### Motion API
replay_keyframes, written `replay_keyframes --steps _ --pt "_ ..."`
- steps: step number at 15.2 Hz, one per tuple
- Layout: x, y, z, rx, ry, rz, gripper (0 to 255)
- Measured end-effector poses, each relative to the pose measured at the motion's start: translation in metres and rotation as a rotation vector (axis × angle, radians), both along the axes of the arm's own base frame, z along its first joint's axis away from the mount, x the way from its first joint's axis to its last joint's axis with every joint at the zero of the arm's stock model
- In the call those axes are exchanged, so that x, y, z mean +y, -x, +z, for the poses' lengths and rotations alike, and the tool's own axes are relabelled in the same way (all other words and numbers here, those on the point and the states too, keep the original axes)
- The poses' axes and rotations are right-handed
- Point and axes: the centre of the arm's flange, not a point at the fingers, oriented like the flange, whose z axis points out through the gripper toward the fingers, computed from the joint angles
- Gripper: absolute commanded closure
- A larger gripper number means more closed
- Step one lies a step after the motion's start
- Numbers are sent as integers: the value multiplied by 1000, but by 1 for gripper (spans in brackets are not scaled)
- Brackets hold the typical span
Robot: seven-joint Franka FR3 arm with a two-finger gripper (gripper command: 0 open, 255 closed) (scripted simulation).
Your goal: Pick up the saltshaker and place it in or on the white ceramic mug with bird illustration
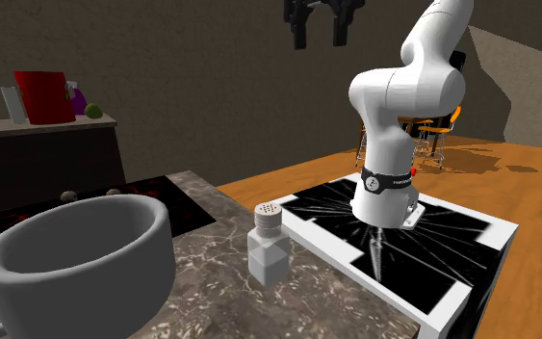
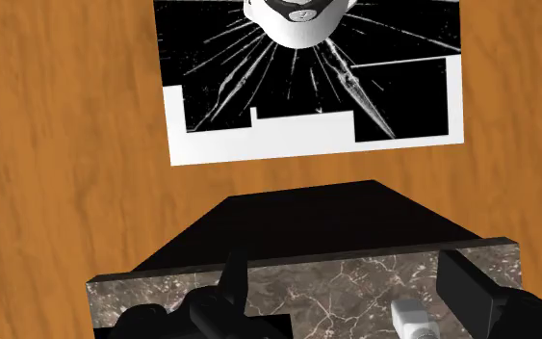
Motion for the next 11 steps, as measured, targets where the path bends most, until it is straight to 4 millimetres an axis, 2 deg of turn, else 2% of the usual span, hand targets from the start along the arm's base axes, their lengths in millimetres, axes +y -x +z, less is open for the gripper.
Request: replay_keyframes --steps 3,8,11 --pt "8 -9 -12 -5 4 7 0" --pt "37 -45 -44 -31 20 36 0" --pt "55 -69 -72 -47 31 54 0"
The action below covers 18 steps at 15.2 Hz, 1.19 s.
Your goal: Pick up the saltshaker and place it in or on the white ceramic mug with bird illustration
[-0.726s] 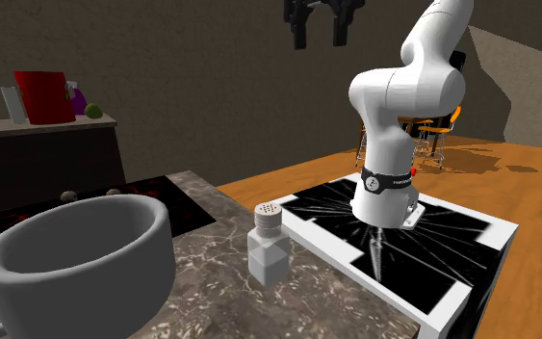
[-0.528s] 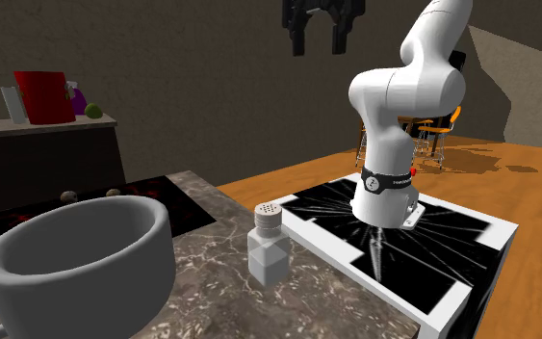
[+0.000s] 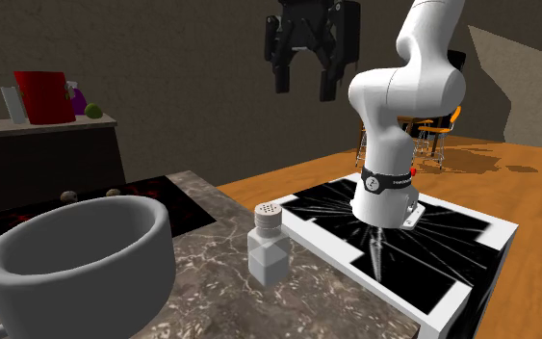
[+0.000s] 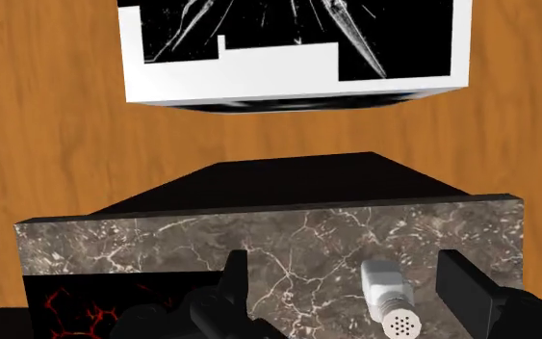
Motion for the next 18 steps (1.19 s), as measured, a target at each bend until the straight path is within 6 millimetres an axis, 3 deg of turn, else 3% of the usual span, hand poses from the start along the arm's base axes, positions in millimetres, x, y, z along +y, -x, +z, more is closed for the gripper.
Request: replay_keyframes --steps 10,18 --pt "63 -81 -81 -57 33 60 0" --pt "67 -86 -126 -63 36 67 0"
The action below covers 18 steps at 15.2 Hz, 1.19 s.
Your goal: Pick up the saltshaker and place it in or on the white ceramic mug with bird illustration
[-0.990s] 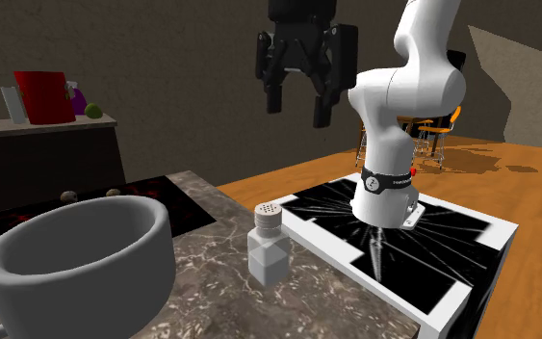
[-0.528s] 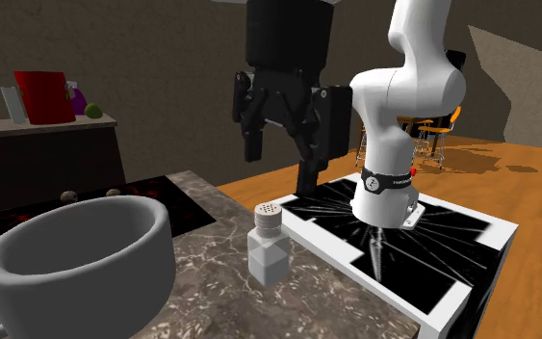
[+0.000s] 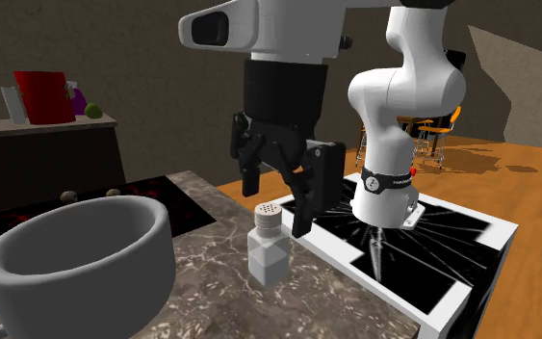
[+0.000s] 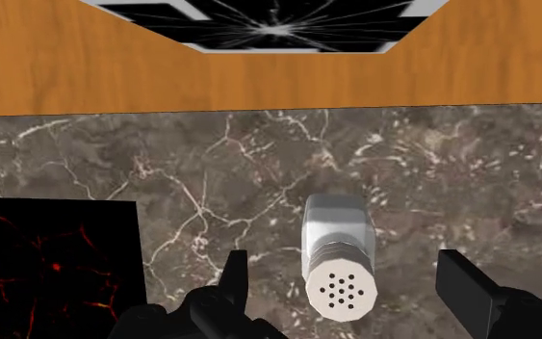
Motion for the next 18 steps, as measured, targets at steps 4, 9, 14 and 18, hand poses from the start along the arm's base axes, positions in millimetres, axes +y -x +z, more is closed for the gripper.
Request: replay_keyframes --steps 4,9,14,18 --pt "0 0 -3 0 0 0 0" --pt "0 0 -4 0 0 0 255" --pt "0 0 -3 -1 -1 1 255" --pt "0 0 -3 -2 -1 1 255"
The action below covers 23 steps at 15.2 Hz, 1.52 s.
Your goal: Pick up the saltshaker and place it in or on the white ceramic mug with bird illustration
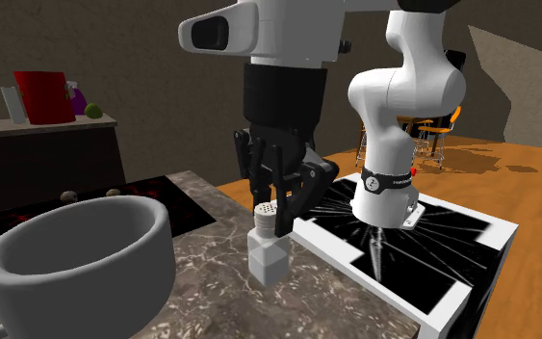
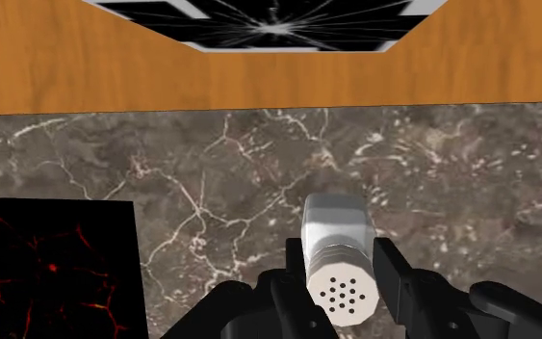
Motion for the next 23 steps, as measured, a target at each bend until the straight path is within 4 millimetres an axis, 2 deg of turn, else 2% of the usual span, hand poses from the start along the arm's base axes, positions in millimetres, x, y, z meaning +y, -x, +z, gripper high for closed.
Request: replay_keyframes --steps 4,23 --pt "-1 0 15 1 0 -1 255" --pt "-1 1 116 1 0 -1 255"
